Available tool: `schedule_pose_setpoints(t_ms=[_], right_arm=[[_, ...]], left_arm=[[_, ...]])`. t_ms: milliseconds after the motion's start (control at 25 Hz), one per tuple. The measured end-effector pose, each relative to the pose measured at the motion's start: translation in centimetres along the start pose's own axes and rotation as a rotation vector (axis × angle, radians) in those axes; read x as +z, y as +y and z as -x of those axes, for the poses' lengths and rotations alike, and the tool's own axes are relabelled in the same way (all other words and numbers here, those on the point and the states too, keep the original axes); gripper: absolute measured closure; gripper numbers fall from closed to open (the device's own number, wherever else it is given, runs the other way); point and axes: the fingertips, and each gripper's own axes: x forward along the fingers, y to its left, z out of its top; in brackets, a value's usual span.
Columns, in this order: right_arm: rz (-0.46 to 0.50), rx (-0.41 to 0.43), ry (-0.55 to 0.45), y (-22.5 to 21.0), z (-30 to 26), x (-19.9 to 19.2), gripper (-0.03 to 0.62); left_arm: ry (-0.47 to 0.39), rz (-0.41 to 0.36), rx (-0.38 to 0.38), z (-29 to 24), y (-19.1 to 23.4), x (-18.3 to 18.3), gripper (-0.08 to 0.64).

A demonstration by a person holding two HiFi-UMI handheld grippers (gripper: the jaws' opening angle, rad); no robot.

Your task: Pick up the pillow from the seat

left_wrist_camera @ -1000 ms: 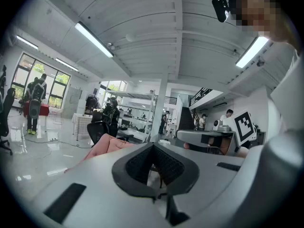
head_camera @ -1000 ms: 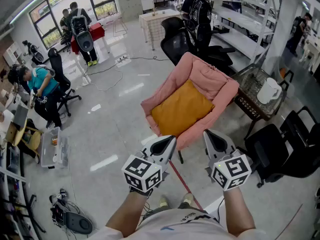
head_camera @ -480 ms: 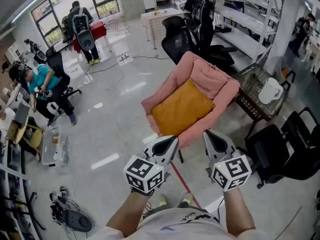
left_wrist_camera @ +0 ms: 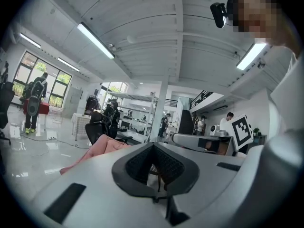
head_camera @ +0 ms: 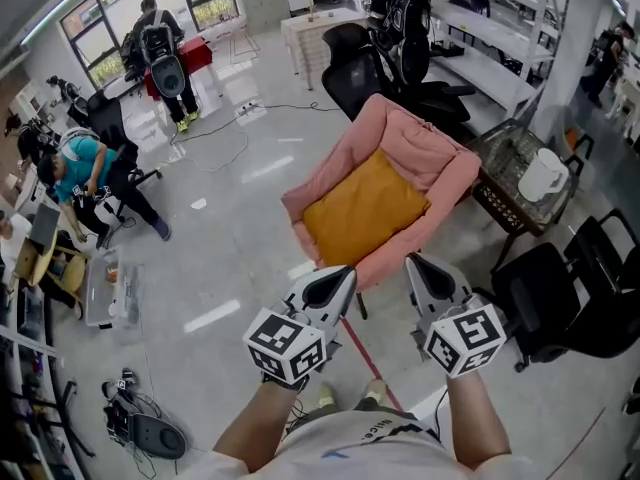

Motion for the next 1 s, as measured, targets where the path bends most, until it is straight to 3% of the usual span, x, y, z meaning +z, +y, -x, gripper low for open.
schedule_pose_setpoints(t_ms=[680, 1000], right_arm=[[-0.006, 0.001, -0.014, -1.7, -0.3, -0.4, 0.575], [-0.043, 0.04, 0.003, -4.2, 0.1, -1.7, 0.574]], left_arm=[[0.013, -0.011, 0.01, -1.8, 0.3, -0.6, 0.551], [0.047, 0.011, 0.067, -3.6, 0.5, -2.1, 0.549]])
